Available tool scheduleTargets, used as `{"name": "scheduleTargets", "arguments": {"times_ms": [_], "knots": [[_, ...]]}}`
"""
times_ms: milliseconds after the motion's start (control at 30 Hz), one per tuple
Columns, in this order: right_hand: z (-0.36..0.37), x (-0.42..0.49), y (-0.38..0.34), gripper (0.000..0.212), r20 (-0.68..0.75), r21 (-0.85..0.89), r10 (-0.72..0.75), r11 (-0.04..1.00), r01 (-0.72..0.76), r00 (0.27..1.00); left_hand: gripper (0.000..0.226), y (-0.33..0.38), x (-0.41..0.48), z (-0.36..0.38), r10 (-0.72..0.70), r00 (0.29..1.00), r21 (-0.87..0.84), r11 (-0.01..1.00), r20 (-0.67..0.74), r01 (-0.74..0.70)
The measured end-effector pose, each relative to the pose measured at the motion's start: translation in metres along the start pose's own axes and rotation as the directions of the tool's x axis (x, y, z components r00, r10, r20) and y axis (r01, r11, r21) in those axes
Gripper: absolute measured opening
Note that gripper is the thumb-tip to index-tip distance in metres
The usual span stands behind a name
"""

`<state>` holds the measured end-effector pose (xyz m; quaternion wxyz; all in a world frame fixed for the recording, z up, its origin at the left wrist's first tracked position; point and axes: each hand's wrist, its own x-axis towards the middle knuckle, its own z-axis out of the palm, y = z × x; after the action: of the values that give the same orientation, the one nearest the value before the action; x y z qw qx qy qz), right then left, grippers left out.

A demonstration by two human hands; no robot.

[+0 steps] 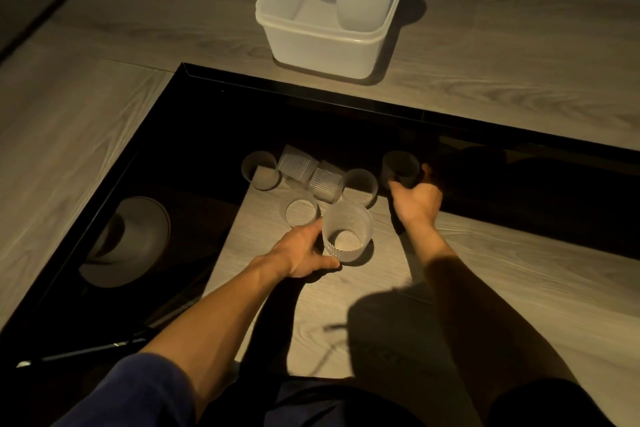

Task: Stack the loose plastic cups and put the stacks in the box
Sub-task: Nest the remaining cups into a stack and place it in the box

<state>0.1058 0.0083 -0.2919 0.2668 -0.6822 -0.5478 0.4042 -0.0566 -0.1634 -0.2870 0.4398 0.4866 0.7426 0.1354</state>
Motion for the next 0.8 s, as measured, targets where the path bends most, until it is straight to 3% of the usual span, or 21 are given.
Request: {"name": "scheduleTargets", "arguments": {"times_ms": [100,267,467,633,700,800], "knots": [[-0.012,-0.022,-0.002,0.051,-0.011,0.040,0.012,0.999,-0.011,1.000,0.076,0.000,0.000,0.002,-0.018,1.000,-0.003,1.000,-0.006,0.018],[-0.032,-0.070,-0.001,0.056,0.003,0.217,-0.251,0.945,0.244,0.968,0.078,0.008,0.002,0.003,-0.016,1.000,0.014,1.000,-0.012,0.017],[-0.064,-0.112,-0.022,0.062,0.076,0.357,-0.442,0.849,0.390,0.894,0.078,0.014,0.000,0.007,-0.001,1.000,0.026,1.000,-0.030,0.002],[-0.071,-0.122,-0.021,0.089,0.422,0.145,-0.576,0.805,0.575,0.700,0.068,0.015,0.001,0.007,-0.032,0.999,0.031,0.999,-0.018,0.033],[-0.069,-0.122,-0.017,0.088,0.454,0.076,-0.604,0.758,0.648,0.655,0.063,0.014,0.002,0.008,-0.055,0.998,0.034,0.998,-0.014,0.055],[-0.069,-0.122,-0.017,0.077,0.442,0.060,-0.614,0.748,0.661,0.654,0.064,0.014,0.003,0.008,-0.062,0.998,0.020,0.998,-0.012,0.062]]}}
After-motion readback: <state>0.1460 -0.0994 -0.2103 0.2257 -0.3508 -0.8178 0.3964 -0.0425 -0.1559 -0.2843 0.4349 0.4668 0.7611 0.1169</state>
